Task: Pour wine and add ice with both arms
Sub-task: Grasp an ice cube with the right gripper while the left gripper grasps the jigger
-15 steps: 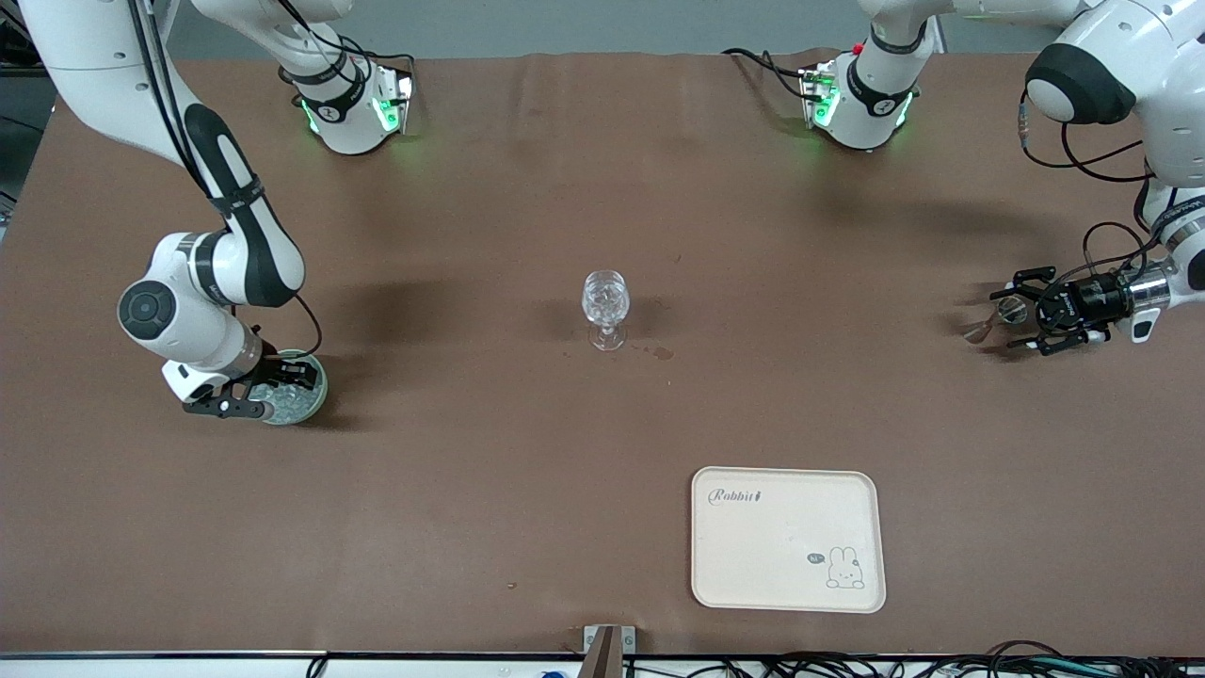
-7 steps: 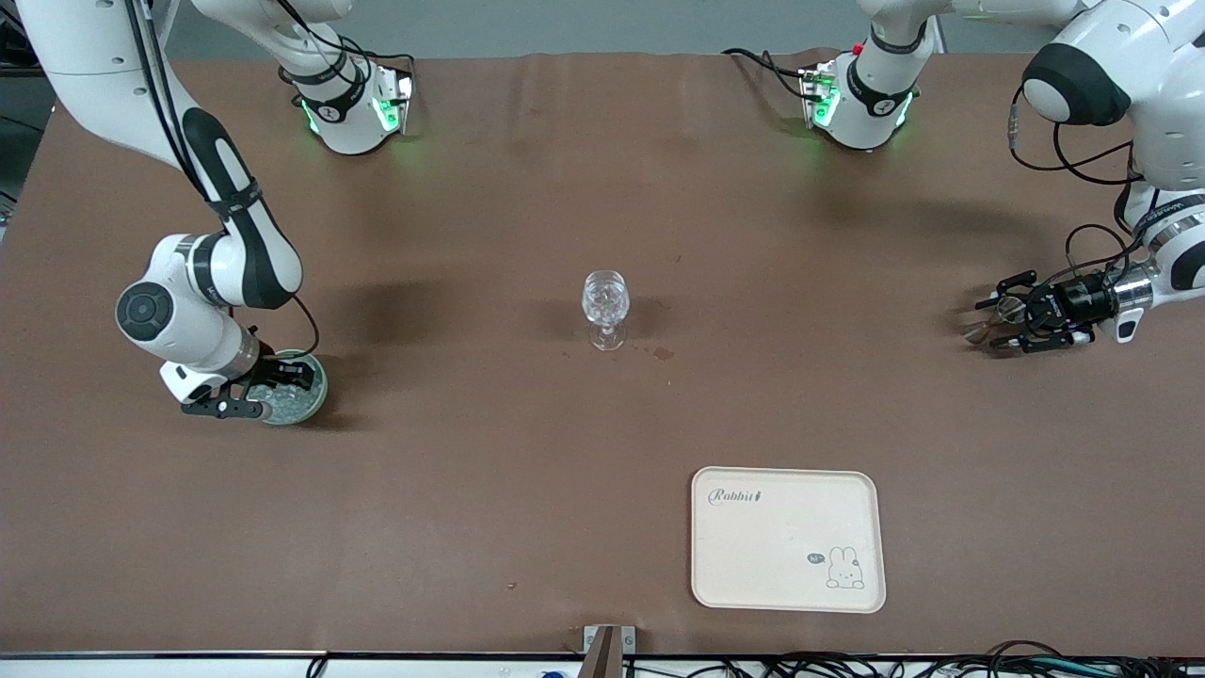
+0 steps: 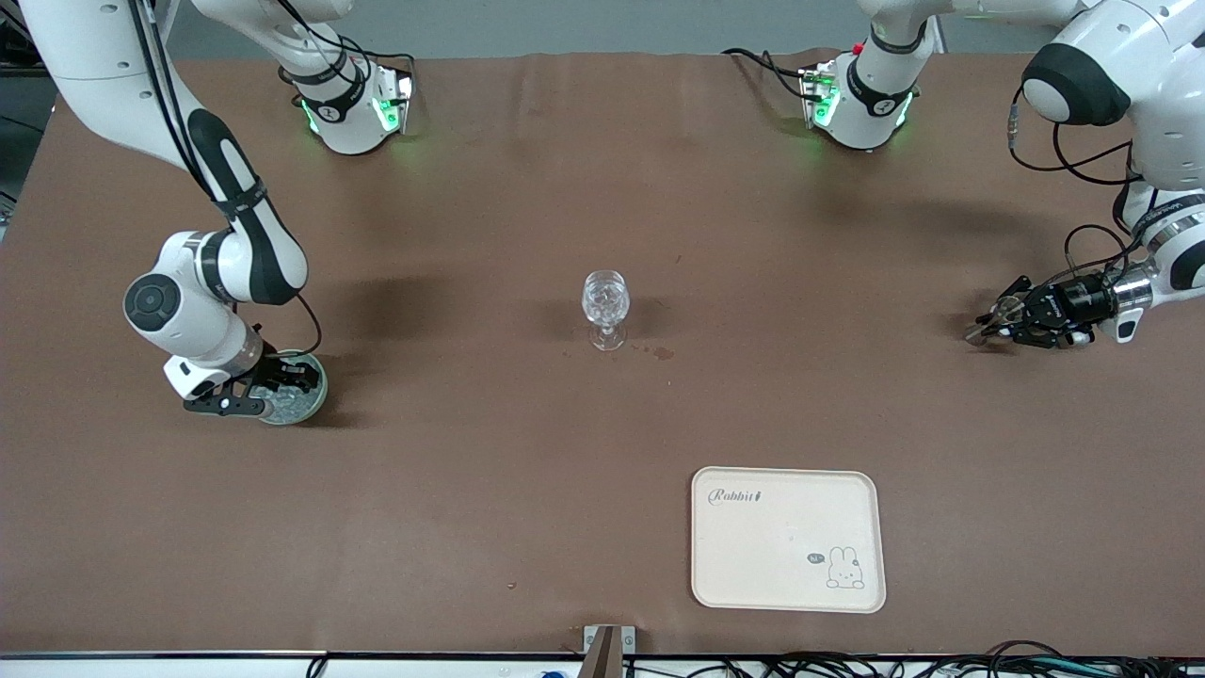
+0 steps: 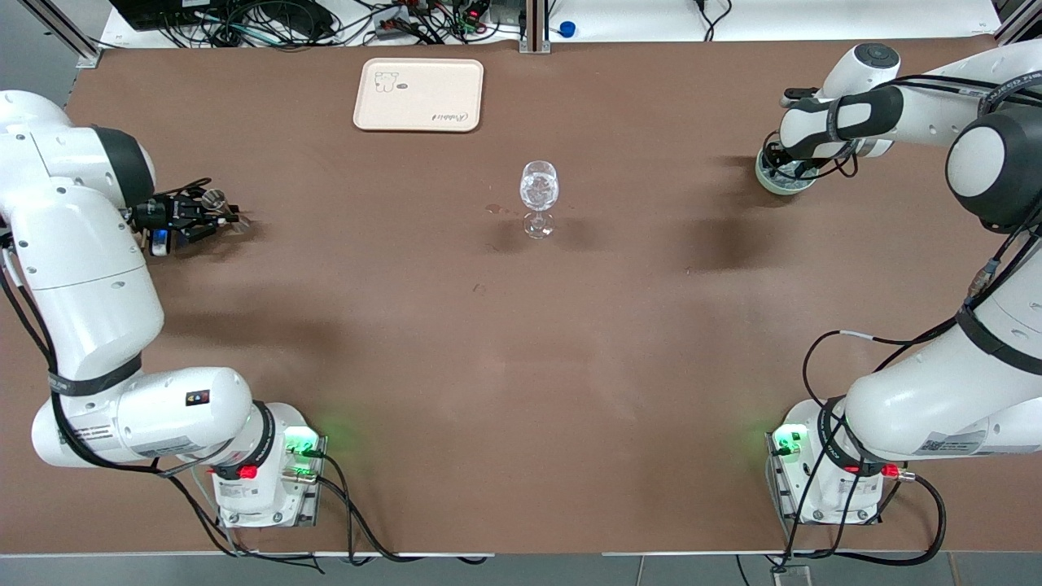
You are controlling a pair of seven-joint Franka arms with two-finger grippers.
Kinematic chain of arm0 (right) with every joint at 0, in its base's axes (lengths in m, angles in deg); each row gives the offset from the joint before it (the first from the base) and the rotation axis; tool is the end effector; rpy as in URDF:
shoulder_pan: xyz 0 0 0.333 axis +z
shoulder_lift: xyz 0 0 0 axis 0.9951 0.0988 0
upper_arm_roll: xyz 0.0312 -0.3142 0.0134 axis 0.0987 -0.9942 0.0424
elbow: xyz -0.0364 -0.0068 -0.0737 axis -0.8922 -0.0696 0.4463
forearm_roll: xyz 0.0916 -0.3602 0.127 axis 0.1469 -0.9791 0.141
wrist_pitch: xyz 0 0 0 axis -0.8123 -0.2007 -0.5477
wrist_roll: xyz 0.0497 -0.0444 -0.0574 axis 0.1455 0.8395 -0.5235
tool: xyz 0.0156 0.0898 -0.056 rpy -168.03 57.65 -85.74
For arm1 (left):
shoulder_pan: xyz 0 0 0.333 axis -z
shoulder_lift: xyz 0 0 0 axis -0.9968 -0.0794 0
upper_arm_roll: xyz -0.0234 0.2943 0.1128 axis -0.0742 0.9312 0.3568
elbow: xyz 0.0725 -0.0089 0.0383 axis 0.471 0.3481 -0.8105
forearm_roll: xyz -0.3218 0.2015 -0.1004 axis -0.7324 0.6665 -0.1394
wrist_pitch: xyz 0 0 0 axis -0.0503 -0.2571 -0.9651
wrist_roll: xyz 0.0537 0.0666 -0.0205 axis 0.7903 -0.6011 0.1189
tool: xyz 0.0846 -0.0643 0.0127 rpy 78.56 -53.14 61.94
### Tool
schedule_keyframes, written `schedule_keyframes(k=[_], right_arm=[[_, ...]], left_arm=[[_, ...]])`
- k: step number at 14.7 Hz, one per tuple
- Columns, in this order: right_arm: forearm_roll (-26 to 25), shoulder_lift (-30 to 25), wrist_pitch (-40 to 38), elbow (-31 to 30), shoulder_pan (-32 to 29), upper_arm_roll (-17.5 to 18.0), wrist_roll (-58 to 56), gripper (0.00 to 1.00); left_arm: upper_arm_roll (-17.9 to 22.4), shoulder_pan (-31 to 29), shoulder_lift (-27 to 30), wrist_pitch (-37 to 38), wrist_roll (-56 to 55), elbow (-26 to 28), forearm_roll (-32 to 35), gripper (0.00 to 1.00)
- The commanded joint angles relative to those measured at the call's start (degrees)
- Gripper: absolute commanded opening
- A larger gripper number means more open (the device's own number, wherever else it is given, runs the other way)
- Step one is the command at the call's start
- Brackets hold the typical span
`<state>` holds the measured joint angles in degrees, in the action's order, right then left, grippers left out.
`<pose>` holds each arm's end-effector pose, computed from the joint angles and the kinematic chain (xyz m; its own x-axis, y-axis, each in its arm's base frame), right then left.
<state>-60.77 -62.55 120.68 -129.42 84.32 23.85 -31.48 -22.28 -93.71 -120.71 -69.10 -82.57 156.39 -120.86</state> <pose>0.5718 -0.0269 0.1979 0.9981 -0.0541 0.0289 -0.0548 -0.9982 0.0231 0.4554 0.2915 0.1060 -0.0278 0.3618 -0.9319 0.9866 0.1596 0.0326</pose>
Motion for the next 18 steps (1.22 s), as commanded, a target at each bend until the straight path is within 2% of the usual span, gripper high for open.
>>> schedule_keyframes(k=[1, 3, 5, 6, 9, 13, 15, 18], right_arm=[[0.0, -0.2, -3.3, -0.1, -0.2, 0.3, 0.2, 0.48], [0.0, -0.2, -4.6, 0.8, -0.3, 0.3, 0.0, 0.35], [0.0, -0.2, -6.4, 2.0, -0.3, 0.3, -0.2, 0.27], [0.0, -0.2, -7.6, 2.7, -0.4, 0.3, -0.3, 0.23], [0.0, -0.2, -8.5, 3.1, -0.4, 0.3, -0.3, 0.07], [0.5, -0.6, -9.5, 4.2, -0.2, 0.3, -0.2, 0.04], [0.6, -0.5, -16.4, 7.7, -0.2, 0.3, 0.1, 0.04], [0.7, -0.4, -17.3, 8.3, -0.3, 0.3, 0.1, 0.03]], left_arm=[[0.5, 0.0, 0.3, 0.5, 0.1, 0.8, -1.2, 0.14], [0.5, 0.0, 0.3, 0.5, 0.2, 1.2, -1.8, 0.14], [0.5, 0.0, 0.4, 0.6, -0.3, 1.4, -2.0, 0.02], [0.5, -0.2, 0.5, 0.9, -1.0, 1.5, -2.0, 0.00], [0.7, -0.3, 1.6, 3.0, -1.9, 1.3, -2.2, 0.01], [0.1, 1.0, 5.5, 3.5, -6.1, 1.0, -2.2, 0.01], [-1.8, 0.9, 8.1, 3.4, -9.7, 0.7, -2.2, 0.01], [-4.2, 1.0, 11.6, 3.4, -10.9, 0.8, -2.1, 0.01]])
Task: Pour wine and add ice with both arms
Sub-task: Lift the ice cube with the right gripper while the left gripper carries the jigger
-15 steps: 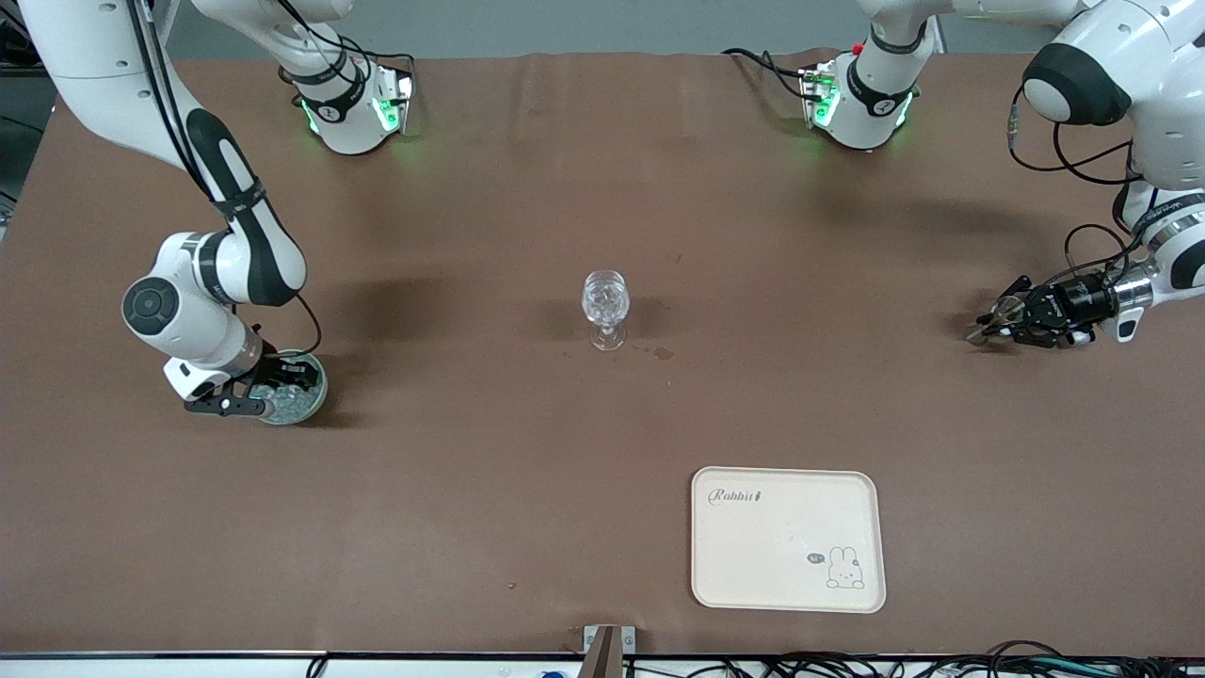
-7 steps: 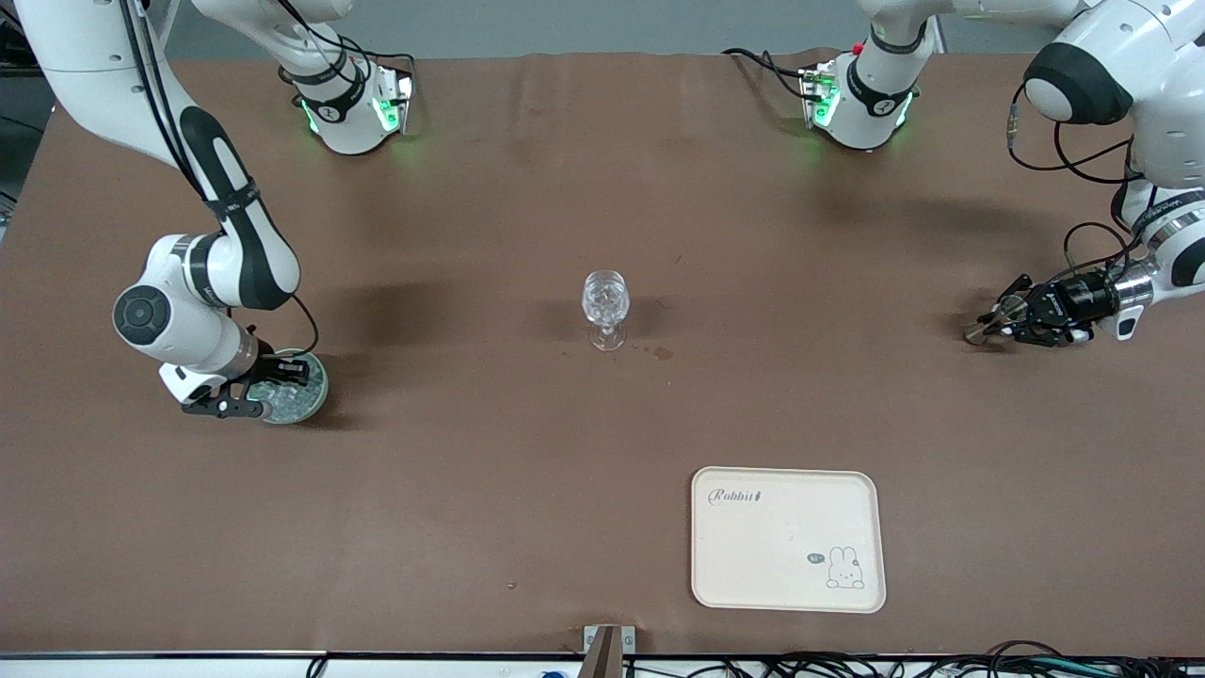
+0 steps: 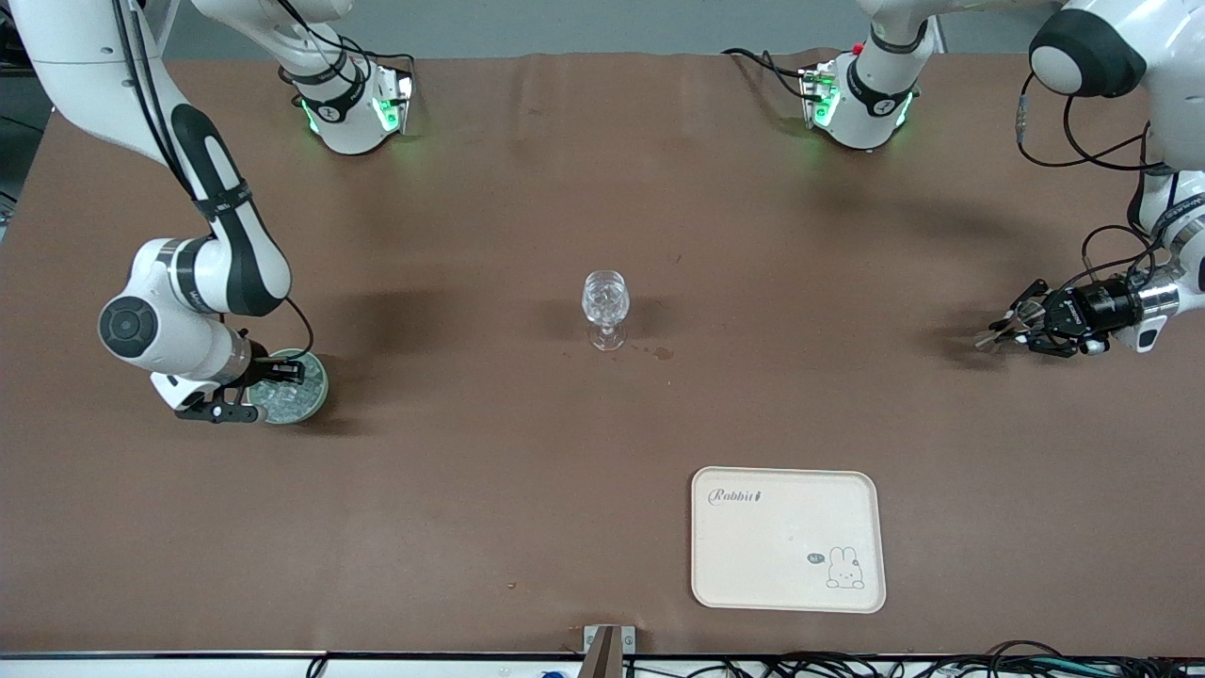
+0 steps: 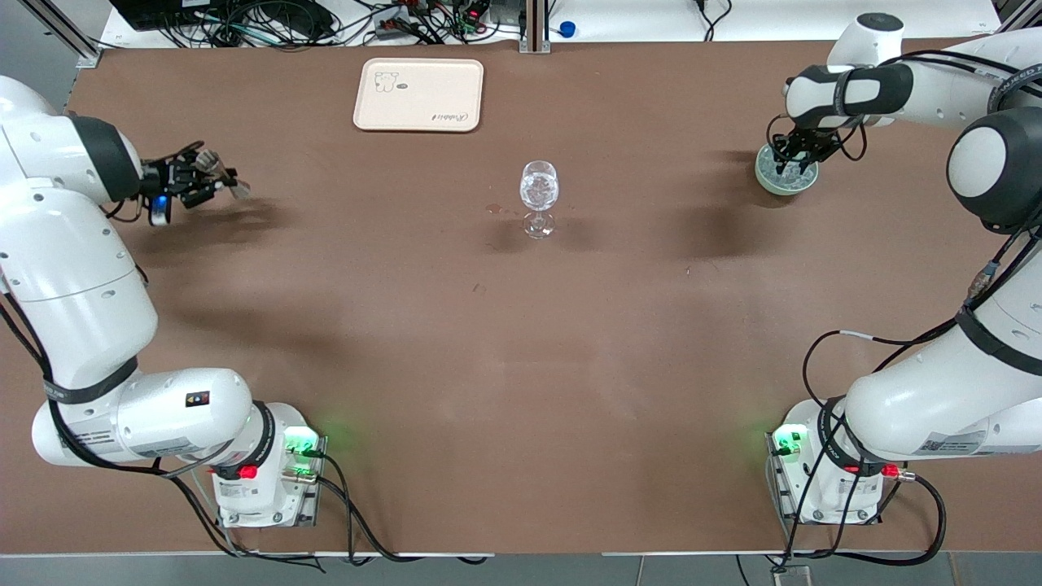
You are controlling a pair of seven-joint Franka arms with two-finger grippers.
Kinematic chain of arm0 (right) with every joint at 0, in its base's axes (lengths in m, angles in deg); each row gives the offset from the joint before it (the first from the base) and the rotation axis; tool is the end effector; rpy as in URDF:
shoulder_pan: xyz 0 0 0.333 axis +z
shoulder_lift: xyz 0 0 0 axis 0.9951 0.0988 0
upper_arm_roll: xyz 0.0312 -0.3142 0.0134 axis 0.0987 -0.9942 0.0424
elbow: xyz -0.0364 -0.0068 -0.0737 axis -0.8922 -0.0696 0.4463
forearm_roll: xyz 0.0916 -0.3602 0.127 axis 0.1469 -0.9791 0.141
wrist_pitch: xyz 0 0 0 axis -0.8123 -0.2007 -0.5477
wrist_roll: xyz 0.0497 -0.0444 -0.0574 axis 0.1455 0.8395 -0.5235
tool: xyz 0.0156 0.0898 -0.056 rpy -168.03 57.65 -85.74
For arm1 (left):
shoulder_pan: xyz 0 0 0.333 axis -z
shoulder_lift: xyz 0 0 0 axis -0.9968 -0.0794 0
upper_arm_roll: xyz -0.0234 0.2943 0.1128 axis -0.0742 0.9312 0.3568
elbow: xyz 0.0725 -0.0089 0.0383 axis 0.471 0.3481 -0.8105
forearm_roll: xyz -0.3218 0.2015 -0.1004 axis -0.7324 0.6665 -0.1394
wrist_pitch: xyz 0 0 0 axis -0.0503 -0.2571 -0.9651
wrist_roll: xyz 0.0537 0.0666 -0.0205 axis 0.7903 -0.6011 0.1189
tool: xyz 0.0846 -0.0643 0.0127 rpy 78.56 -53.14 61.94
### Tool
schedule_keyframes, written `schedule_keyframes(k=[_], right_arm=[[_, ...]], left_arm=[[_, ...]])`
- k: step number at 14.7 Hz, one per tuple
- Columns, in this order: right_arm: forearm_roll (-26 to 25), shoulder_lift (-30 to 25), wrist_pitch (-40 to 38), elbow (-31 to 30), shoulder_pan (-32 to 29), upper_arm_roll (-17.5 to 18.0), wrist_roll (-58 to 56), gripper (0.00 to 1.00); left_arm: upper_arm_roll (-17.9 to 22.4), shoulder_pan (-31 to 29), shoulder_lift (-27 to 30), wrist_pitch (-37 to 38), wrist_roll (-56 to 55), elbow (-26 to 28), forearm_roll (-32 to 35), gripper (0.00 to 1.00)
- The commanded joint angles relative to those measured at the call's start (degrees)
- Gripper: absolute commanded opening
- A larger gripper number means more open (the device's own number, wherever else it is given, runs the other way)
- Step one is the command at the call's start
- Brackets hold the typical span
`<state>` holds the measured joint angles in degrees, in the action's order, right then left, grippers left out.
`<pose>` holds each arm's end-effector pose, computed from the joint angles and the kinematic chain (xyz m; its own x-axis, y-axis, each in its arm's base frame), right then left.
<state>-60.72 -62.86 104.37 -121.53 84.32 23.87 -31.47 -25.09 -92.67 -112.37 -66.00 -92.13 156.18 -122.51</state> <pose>0.5922 -0.0273 0.2291 0.9920 -0.0584 -0.1123 -0.0559 -0.9981 0.0255 0.5016 0.2578 0.1789 -0.0132 0.2670 -0.9636 0.9859 0.1645 0.0321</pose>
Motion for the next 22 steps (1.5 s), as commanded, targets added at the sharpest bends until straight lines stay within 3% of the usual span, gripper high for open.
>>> schedule_keyframes(k=[1, 6, 9, 17, 22], right_arm=[[0.7, -0.2, -1.0, 0.5, -0.3, 0.3, 0.2, 0.02], [0.7, -0.5, -2.9, 2.6, -0.3, 0.4, 2.3, 0.01], [0.7, -0.7, -11.5, 9.1, -0.8, 0.2, 2.8, 0.01], [0.6, -14.8, -14.6, 11.5, -1.2, -0.2, 2.1, 0.01], [0.5, -16.9, -35.9, 26.7, -1.2, -0.2, 2.4, 0.01]], left_arm=[[-2.0, -0.1, 4.7, 0.3, -1.6, 0.9, -0.5, 0.01], [-7.2, -0.3, 9.3, 0.1, -5.9, 0.2, -0.2, 0.01], [-11.4, -0.2, 11.6, -0.4, -10.7, 0.2, -0.2, 0.00], [-30.9, -0.5, 18.3, -13.9, -21.2, -0.8, 7.0, 0.00], [-43.7, -0.7, 19.8, -23.9, -25.9, -0.6, 7.8, 0.00]])
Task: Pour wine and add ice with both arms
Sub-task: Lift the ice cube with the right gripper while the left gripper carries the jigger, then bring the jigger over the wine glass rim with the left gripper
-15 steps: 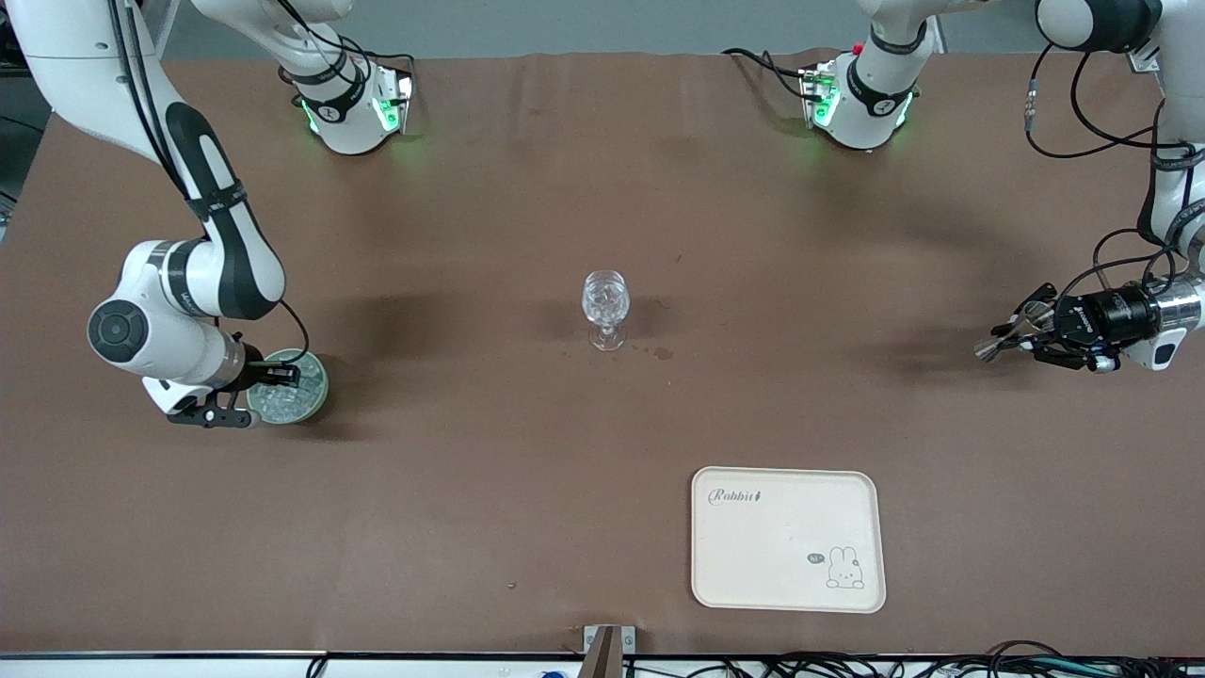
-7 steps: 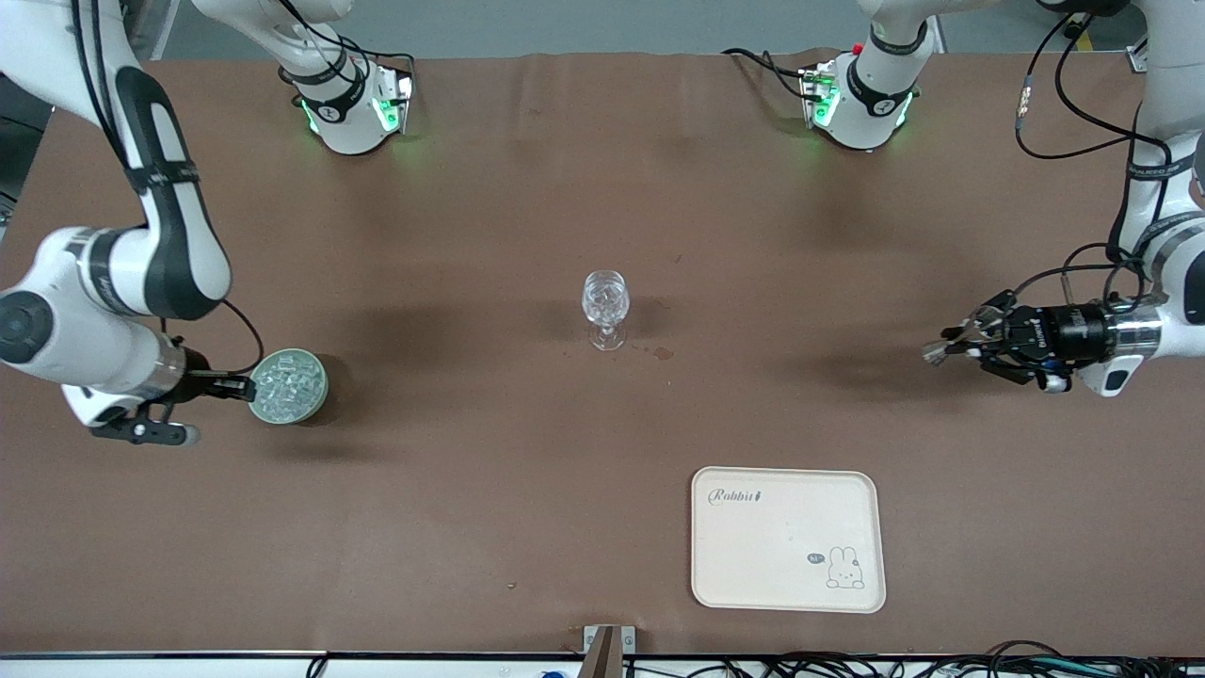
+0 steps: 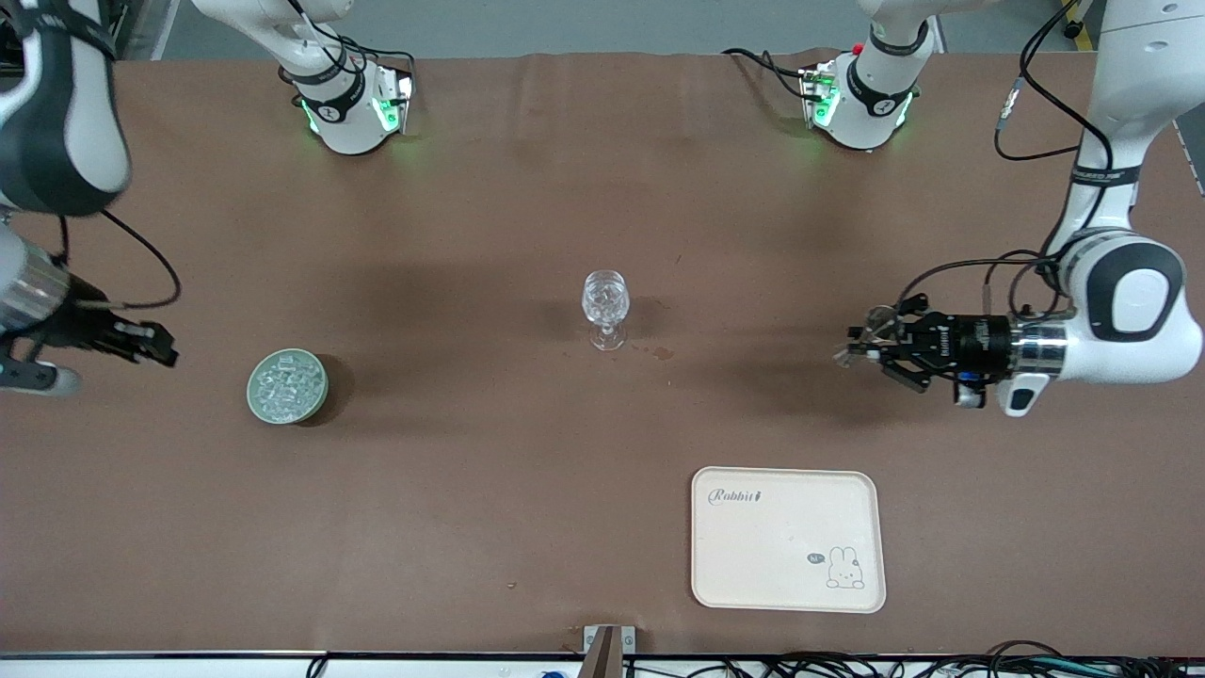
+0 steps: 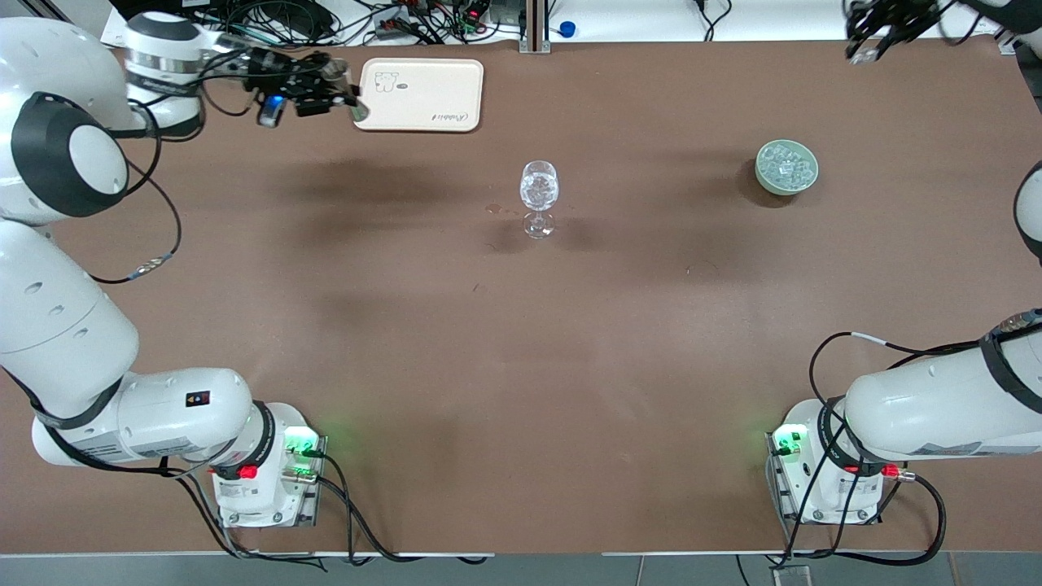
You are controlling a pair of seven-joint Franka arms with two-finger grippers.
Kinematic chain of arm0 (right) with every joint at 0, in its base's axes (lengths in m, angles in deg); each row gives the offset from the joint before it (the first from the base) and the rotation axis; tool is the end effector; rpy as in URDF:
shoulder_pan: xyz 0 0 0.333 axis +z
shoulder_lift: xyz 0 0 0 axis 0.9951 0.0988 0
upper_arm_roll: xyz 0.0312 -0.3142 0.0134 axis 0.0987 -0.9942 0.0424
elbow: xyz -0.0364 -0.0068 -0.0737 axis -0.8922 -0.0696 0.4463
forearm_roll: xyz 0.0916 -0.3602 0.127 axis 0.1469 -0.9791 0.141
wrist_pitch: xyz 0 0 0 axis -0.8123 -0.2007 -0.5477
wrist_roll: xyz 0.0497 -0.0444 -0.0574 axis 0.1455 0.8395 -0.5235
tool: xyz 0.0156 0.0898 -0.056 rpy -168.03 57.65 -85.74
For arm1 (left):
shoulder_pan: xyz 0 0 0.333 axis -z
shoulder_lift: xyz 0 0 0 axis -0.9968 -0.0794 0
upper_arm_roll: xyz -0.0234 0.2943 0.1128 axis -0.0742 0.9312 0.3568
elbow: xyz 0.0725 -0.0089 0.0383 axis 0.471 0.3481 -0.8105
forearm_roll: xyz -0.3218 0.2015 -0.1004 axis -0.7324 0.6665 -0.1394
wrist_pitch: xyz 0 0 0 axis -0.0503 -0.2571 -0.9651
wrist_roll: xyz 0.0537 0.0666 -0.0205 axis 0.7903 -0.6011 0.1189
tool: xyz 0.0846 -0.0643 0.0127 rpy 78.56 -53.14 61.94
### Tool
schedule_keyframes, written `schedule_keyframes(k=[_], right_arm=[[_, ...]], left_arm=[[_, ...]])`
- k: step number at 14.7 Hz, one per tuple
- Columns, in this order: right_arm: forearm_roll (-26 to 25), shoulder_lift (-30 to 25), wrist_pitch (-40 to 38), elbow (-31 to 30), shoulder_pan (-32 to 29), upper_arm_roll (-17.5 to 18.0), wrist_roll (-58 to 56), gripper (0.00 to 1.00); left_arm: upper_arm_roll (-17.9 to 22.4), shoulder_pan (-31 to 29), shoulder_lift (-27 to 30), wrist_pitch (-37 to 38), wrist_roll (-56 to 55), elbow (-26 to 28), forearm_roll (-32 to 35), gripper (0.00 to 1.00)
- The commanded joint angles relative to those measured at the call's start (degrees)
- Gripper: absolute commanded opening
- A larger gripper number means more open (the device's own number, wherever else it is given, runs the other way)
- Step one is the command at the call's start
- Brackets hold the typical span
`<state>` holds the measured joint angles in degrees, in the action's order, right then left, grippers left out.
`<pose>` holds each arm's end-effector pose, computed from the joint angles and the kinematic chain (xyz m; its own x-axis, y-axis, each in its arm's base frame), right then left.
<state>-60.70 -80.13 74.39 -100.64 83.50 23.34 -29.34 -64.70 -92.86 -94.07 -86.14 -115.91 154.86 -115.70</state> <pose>0.6051 -0.0413 0.5342 0.9919 -0.1233 0.0303 -0.1237 -0.9923 0.0112 0.6104 -0.0621 0.3265 0.0735 0.2716 -0.9596 0.9837 -0.1779 0.0250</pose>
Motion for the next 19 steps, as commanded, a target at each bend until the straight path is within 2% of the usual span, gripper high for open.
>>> schedule_keyframes(k=[1, 3, 6, 9, 14, 17, 19], right_arm=[[0.4, 0.3, -9.3, 8.2, -0.3, 0.2, 0.2, 0.01], [-0.2, -1.9, -13.5, 10.6, -0.1, 0.2, 0.3, 0.01], [-0.4, -4.7, -15.4, 10.6, -0.3, 0.2, -0.5, 0.01], [-0.4, -5.0, -15.4, 10.4, -0.8, 0.4, -1.1, 0.01], [-0.1, -4.9, -15.4, 10.4, -2.4, 1.1, -0.7, 0.01], [-0.1, -4.9, -15.4, 10.4, -1.9, 1.0, -0.6, 0.01], [-0.1, -4.9, -15.3, 10.4, -1.8, 1.0, -0.6, 0.01]], left_arm=[[-6.7, -0.2, 1.4, -6.8, -3.7, 0.7, 1.0, 0.00], [-11.8, -0.1, 1.2, -12.5, -6.1, 0.8, 1.9, 0.00], [-19.2, 0.0, 0.5, -22.2, -10.2, 0.6, 2.3, 0.00], [-23.7, 0.3, -0.8, -26.1, -10.6, 0.7, 6.1, 0.00], [-27.6, 0.6, -3.1, -29.6, -11.7, 0.9, 12.1, 0.01], [-30.0, 1.6, -4.8, -32.4, -14.6, 1.0, 19.7, 0.00], [-31.4, 1.7, -5.7, -34.5, -17.4, 0.9, 22.1, 0.00]])
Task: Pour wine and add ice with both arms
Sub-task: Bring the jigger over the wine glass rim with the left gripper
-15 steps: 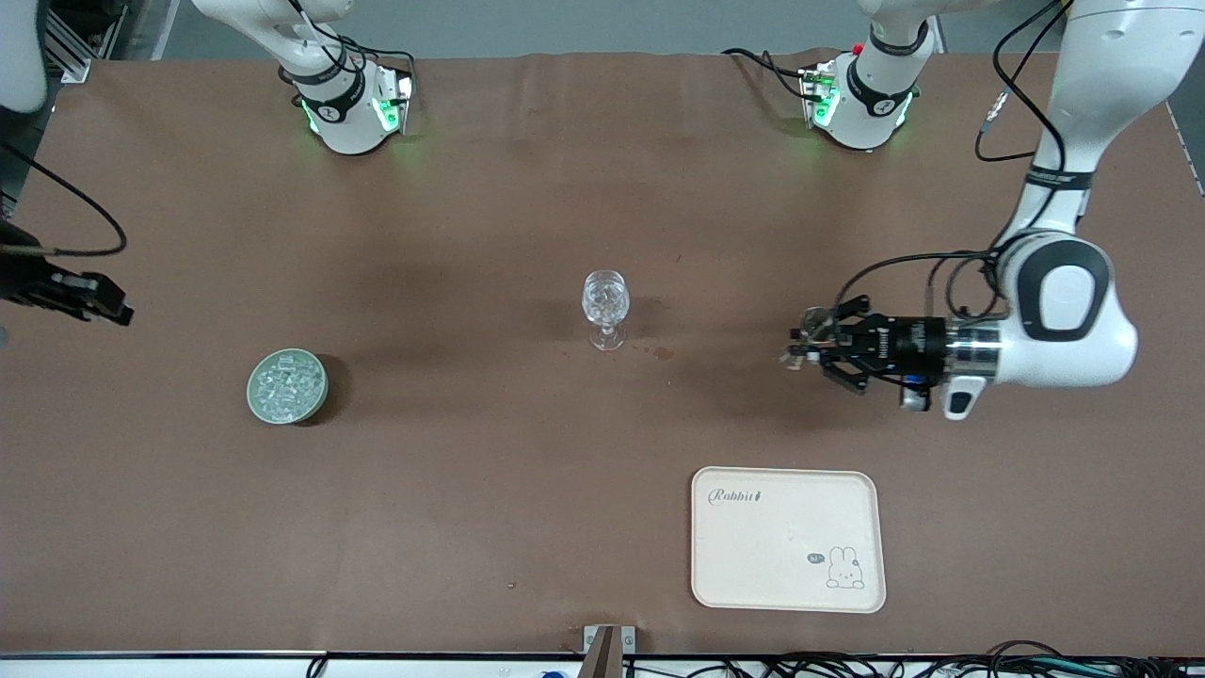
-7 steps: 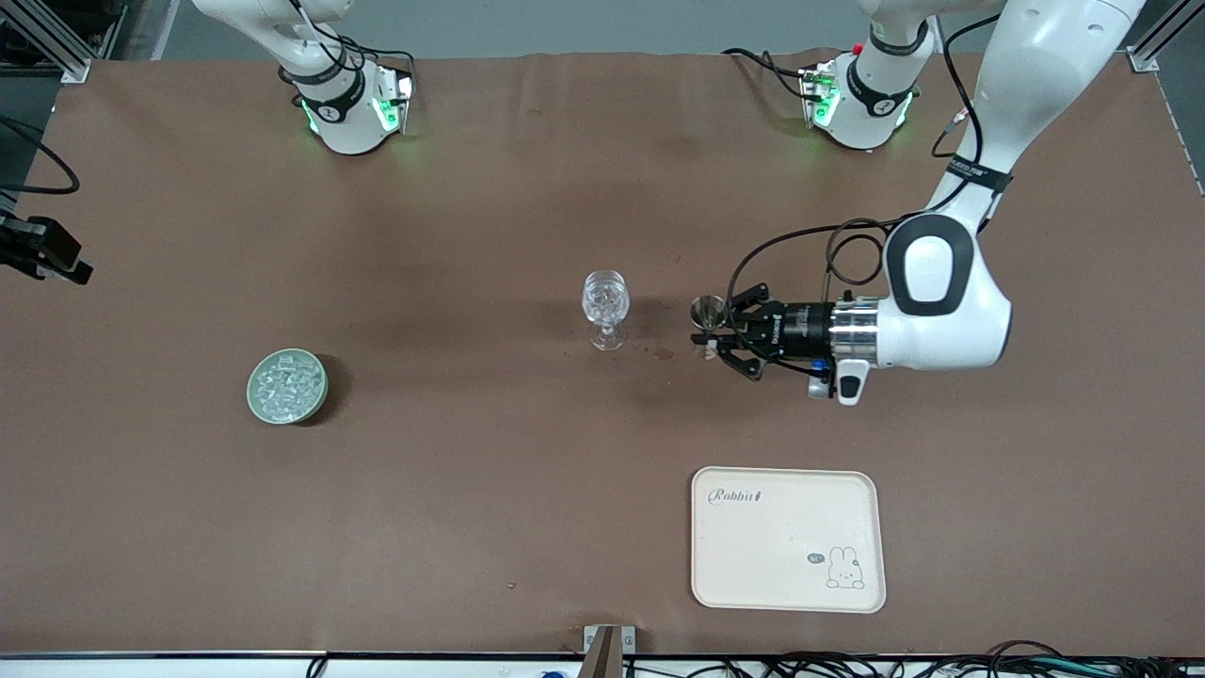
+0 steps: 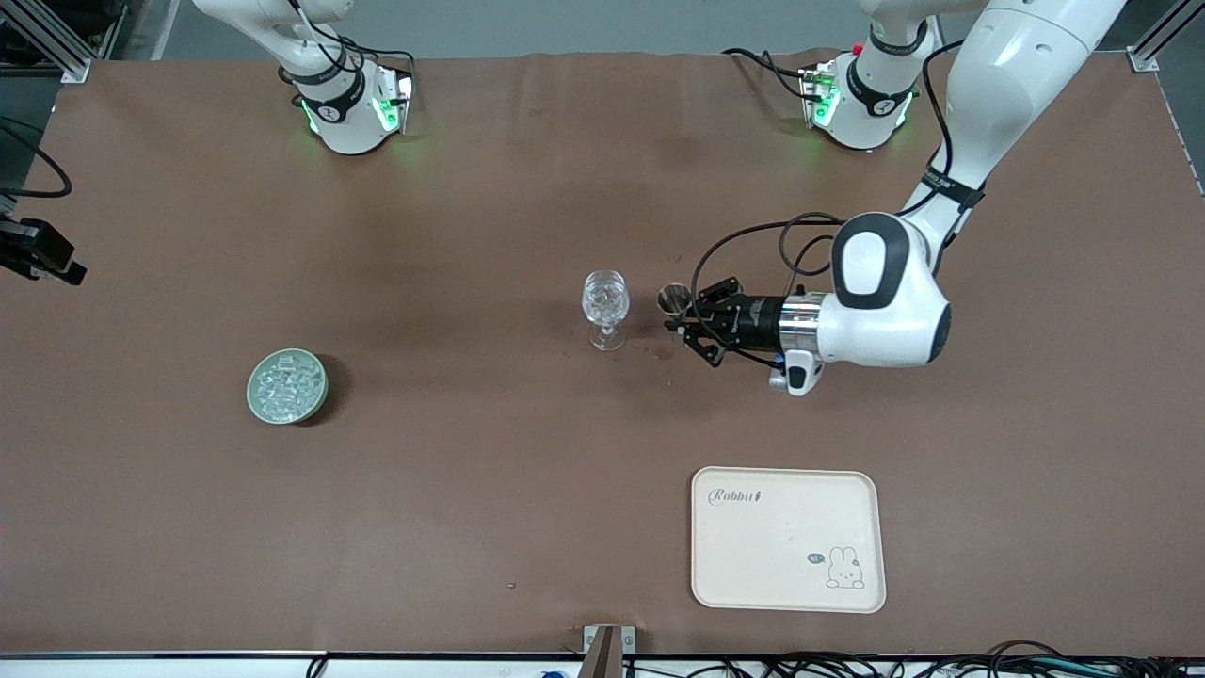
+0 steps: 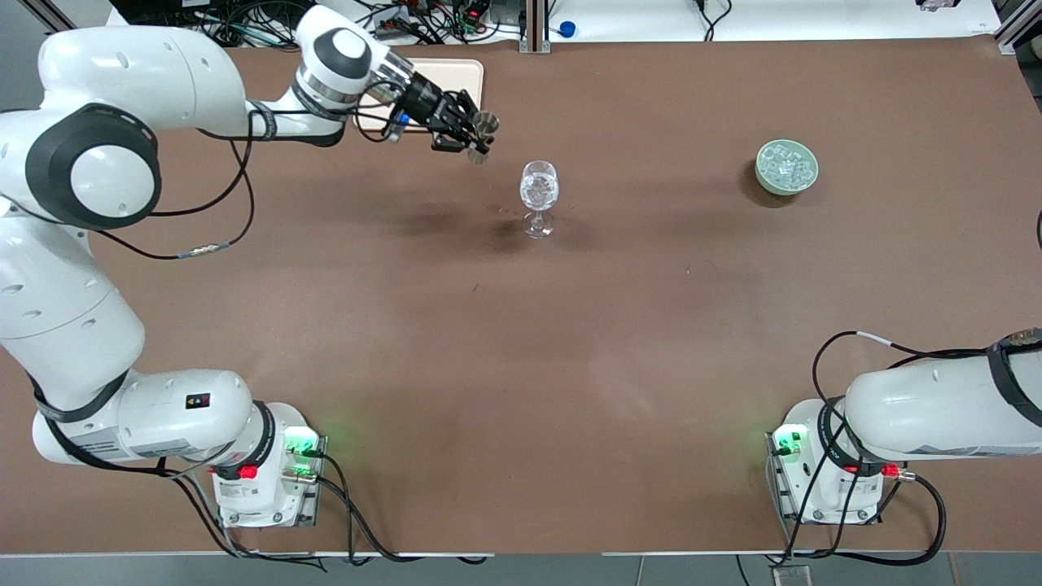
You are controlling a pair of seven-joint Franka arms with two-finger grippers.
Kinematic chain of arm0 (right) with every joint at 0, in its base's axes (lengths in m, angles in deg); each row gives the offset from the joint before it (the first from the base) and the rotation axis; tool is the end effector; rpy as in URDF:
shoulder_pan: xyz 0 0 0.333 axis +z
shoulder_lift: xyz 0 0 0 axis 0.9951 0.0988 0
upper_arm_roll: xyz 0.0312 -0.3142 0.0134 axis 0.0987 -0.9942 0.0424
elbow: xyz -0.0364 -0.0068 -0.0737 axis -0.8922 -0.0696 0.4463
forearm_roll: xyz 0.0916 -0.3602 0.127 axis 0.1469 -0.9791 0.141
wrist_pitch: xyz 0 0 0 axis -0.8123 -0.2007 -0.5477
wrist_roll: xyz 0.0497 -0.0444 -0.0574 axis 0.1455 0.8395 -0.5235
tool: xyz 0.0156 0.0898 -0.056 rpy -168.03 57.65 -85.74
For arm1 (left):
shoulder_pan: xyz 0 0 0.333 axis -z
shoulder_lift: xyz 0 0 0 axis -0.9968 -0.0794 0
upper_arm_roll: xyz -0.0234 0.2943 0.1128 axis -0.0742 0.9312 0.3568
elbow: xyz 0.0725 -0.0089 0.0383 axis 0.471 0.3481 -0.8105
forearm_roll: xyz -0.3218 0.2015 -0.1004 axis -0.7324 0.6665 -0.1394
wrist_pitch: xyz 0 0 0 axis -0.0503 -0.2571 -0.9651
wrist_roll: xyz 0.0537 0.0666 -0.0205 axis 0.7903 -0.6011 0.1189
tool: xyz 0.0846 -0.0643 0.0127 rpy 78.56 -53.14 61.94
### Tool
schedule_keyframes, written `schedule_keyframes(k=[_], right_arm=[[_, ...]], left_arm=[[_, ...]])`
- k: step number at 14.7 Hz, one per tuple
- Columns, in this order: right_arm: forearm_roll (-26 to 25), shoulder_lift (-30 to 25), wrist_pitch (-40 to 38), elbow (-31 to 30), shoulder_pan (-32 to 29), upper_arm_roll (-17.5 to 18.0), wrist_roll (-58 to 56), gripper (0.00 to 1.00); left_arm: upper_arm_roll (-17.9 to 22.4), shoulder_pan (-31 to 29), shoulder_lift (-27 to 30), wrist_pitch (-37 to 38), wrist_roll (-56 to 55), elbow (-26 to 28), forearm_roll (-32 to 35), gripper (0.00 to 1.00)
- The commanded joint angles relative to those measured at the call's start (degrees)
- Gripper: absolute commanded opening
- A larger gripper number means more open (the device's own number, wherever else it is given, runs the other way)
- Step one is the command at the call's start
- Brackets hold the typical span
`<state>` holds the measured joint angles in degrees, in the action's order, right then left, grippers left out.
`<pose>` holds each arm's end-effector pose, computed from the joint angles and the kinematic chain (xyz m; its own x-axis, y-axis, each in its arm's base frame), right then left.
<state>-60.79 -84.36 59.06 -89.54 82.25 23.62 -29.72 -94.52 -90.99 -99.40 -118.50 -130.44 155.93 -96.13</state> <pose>0.5670 -0.0494 0.6461 0.9903 -0.1355 0.0300 -0.1358 -0.9907 0.0087 0.5636 -0.3081 0.2998 0.2092 0.5341 -0.8191 0.9342 -0.3567 0.0060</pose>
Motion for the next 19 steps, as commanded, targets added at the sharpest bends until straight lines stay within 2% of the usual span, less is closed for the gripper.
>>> schedule_keyframes(k=[1, 6, 10, 14, 19], right_arm=[[0.0, -0.6, 0.0, -0.7, -0.6, 0.7, -0.2, 0.01], [0.1, -0.6, 0.1, -0.7, -0.6, 0.7, -0.2, 0.01], [0.2, -0.6, 0.1, -0.6, -0.5, 0.7, -0.2, 0.01], [0.4, -0.6, 0.1, -0.6, -0.5, 0.7, -0.2, 0.01], [0.4, -0.6, 0.2, -0.7, -0.5, 0.7, -0.2, 0.01]], left_arm=[[-2.4, 0.0, -0.6, -3.4, -3.6, 0.0, 3.0, 0.00], [-3.5, 1.7, -1.6, -6.8, -9.1, -0.5, 9.6, 0.00], [-5.1, 2.0, -2.1, -6.9, -15.4, -2.3, 16.1, 0.00], [-7.2, 2.1, -3.8, -6.9, -22.4, -4.3, 25.3, 0.00], [-8.7, 2.6, -4.9, -6.9, -28.5, -6.4, 31.9, 0.00]])
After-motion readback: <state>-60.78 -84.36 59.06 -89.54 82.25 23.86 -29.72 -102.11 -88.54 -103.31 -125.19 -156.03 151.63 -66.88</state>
